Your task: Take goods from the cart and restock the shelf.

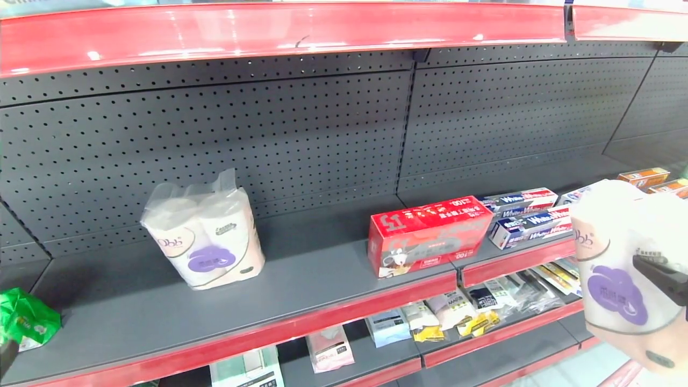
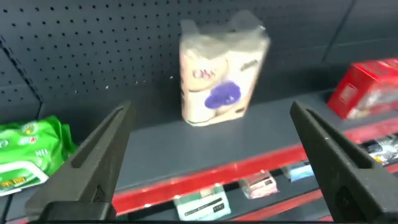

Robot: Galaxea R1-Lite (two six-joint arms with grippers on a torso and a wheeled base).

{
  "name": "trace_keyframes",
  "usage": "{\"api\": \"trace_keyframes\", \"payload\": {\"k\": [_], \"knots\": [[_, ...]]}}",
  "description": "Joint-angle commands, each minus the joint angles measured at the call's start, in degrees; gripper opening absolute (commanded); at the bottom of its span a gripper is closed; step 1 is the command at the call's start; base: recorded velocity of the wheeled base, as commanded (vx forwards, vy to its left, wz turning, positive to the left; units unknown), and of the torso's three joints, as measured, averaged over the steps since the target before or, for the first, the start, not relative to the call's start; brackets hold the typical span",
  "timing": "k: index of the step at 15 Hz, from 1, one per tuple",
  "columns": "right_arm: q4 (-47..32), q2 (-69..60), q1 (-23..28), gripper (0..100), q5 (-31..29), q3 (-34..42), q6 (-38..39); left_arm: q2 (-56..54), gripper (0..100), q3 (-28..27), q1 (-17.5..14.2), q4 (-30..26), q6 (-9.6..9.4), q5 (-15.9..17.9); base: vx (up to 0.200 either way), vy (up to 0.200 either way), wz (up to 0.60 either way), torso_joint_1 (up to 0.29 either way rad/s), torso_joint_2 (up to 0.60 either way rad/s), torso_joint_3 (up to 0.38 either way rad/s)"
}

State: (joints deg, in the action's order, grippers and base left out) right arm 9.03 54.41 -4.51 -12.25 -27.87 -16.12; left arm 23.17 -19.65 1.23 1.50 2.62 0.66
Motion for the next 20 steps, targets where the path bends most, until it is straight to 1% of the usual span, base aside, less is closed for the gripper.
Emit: {"api": "trace_keyframes", "payload": {"k": [1, 2, 3, 4, 5, 6, 8, 9, 10, 11, 12, 13, 14, 15, 16, 17, 18, 19, 20], "knots": [[0.0, -1.1, 0.1, 0, 0.0, -0.3, 0.0, 20.2, 100, -8.4, -1.8, 2.8, 0.89, -3.4, 0.0, 0.0, 0.0, 0.0, 0.0, 0.0], [0.1, -1.1, 0.2, 0, -0.1, -0.4, 0.1, 23.4, 100, -7.9, -3.4, 4.0, 0.19, -4.0, 0.0, 0.0, 0.0, 0.0, 0.0, 0.0], [0.1, -1.1, 0.4, 0, -0.2, -0.5, 0.4, 26.2, 100, -7.4, -3.5, 4.2, -1.04, -3.9, 0.0, 0.0, 0.0, 0.0, 0.0, 0.0], [0.1, -0.8, -0.1, 0, 0.5, -0.3, 2.4, 27.7, 100, -6.9, -3.5, 4.2, -2.27, -3.6, 0.0, 0.0, 0.0, 0.0, 0.0, 0.0], [0.1, -1.1, -0.3, 0, 2.1, -0.7, 6.5, 29.6, 100, -6.1, -3.8, 4.2, -2.88, -3.5, 0.0, 0.0, 0.0, 0.0, 0.0, 0.0], [0.0, -1.1, -0.1, 0, 2.6, -0.2, 7.9, 31.5, 100, -5.6, -3.9, 4.3, -2.88, -2.9, 0.0, 0.0, 0.0, 0.0, 0.0, 0.0], [-0.3, -2.0, 0.7, 0, 2.0, 0.1, 7.7, 34.3, 100, -5.6, -4.0, 4.3, -3.06, 0.2, 0.0, 0.0, 0.0, 0.0, 0.0, 0.0], [-0.6, -1.9, 1.2, 0, 2.0, 0.3, 6.9, 37.3, 100, -5.4, -4.1, 6.8, -4.29, 4.2, 0.0, 0.0, 0.0, 0.0, 0.0, 0.0], [-0.6, -1.6, 1.2, 0, 2.0, 0.4, 6.6, 39.9, 100, -5.4, -5.5, 9.1, -5.61, 6.7, 0.0, 0.0, 0.0, 0.0, 0.0, 0.0], [-0.6, -1.0, 1.3, 0, 2.0, 0.4, 6.5, 43.2, 100, -5.4, -8.9, 11.7, -8.33, 10.2, 0.0, 0.0, 0.0, 0.0, 0.0, 0.0], [-0.6, -0.4, 1.3, 0, 2.0, 0.4, 6.5, 46.0, 100, -5.4, -12.6, 14.1, -12.38, 14.4, 0.0, 0.0, 0.0, 0.0, 0.0, 0.0], [-0.6, 0.0, 1.3, 0, 1.9, 0.3, 6.5, 48.6, 100, -5.4, -16.8, 16.1, -17.39, 18.6, 0.0, 0.0, 0.0, 0.0, 0.0, 0.0], [-0.6, 0.3, 1.3, 0, 1.7, 0.4, 6.5, 50.4, 100, -5.7, -20.3, 17.0, -21.61, 22.4, 0.0, 0.0, 0.0, 0.0, 0.0, 0.0], [-0.6, 0.5, 1.3, 0, 1.6, 0.3, 6.5, 51.3, 100, -6.0, -21.8, 17.2, -23.54, 24.4, 0.0, 0.0, 0.0, 0.0, 0.0, 0.0], [-0.6, 0.7, 1.3, 0, 1.6, 0.4, 6.5, 53.2, 100, -7.0, -23.9, 17.2, -26.26, 27.8, 0.0, 0.0, 0.0, 0.0, 0.0, 0.0], [-0.7, 0.8, 1.3, 0, 1.6, 0.4, 6.5, 54.4, 100, -7.7, -24.4, 17.2, -26.79, 29.0, 0.0, 0.0, 0.0, 0.0, 0.0, 0.0], [-0.7, 1.1, 1.3, 0, 1.5, 0.5, 6.4, 58.2, 100, -9.4, -24.8, 17.7, -27.14, 31.6, 0.0, 0.0, 0.0, 0.0, 0.0, 0.0], [-0.7, 1.2, 1.3, 0, 1.2, 0.4, 6.2, 60.6, 100, -10.6, -24.6, 18.8, -28.29, 34.1, 0.0, 0.0, 0.0, 0.0, 0.0, 0.0], [-0.7, 1.3, 1.3, 0, 0.8, 0.5, 6.0, 63.0, 100, -11.5, -24.6, 20.0, -30.39, 37.0, 0.0, 0.0, 0.0, 0.0, 0.0, 0.0]]}}
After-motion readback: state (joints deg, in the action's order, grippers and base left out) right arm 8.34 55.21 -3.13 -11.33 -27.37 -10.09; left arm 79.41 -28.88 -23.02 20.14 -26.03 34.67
